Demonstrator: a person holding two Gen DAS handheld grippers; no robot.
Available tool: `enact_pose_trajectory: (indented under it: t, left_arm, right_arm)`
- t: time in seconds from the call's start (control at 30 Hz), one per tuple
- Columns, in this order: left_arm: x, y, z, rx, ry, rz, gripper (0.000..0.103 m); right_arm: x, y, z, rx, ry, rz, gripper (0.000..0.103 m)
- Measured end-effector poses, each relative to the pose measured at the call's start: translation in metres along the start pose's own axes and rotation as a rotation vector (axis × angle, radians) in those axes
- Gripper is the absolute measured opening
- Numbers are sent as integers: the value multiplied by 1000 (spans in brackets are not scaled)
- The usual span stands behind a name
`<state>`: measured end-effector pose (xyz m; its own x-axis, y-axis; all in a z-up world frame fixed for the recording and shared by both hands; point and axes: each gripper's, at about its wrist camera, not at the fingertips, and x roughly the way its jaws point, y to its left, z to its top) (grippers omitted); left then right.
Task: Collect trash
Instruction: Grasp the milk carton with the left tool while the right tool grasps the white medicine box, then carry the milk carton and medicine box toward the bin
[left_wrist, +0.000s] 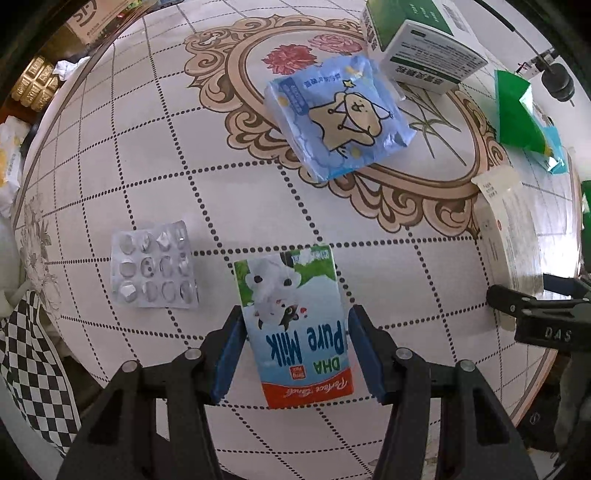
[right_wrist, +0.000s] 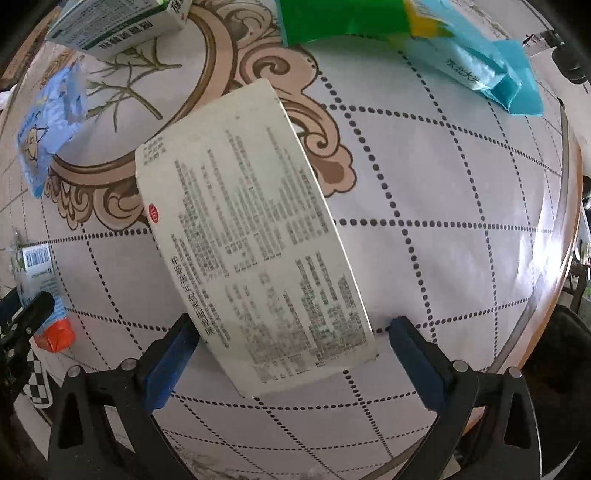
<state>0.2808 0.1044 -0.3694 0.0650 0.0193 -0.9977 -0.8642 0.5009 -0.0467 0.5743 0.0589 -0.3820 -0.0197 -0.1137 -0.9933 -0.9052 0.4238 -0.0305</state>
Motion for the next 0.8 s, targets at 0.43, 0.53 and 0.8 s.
enact_pose_trajectory:
  t: [0.43,0.53,0.8]
  left_arm:
    - [10,-1,-18,34,29,-36,53]
    - [18,1,-15,25,45,-46,53]
    - [29,8,-5,0,75,-52,53]
  right_arm:
    - [-8,17,-82,142,80,55,84]
    - [-7,23,-78,149,81,19,86]
    - [-19,87,-36,122,-14,-53,91]
